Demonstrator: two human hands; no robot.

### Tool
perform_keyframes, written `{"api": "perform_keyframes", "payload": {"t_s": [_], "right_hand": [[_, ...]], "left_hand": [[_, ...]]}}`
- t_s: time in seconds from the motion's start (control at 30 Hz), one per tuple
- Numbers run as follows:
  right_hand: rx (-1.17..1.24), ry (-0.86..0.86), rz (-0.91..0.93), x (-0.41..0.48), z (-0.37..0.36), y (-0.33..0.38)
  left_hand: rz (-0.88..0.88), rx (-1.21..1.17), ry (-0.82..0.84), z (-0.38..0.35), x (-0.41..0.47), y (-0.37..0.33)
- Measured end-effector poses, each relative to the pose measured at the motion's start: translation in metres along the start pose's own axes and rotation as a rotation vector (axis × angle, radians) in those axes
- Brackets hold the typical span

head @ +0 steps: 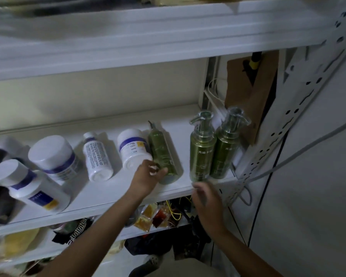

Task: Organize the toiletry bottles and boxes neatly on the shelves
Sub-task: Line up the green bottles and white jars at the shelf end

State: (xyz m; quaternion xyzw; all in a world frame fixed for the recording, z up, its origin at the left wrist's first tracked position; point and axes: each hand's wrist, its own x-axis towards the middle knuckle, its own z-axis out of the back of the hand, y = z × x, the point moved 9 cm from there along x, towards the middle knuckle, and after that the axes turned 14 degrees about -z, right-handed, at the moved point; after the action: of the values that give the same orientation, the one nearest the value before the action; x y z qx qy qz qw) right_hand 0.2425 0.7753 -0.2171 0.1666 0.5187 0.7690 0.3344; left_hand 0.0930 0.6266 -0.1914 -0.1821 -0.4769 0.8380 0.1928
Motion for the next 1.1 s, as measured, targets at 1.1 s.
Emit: {"api": "perform_keyframes", "payload": {"t_s": [1.1], "right_hand": [[0.368, 0.325, -0.229, 0.011, -0.065, 0.037]], "left_hand": [[-0.075, -0.774, 0.208, -0.012, 0.01, 0.009]]}}
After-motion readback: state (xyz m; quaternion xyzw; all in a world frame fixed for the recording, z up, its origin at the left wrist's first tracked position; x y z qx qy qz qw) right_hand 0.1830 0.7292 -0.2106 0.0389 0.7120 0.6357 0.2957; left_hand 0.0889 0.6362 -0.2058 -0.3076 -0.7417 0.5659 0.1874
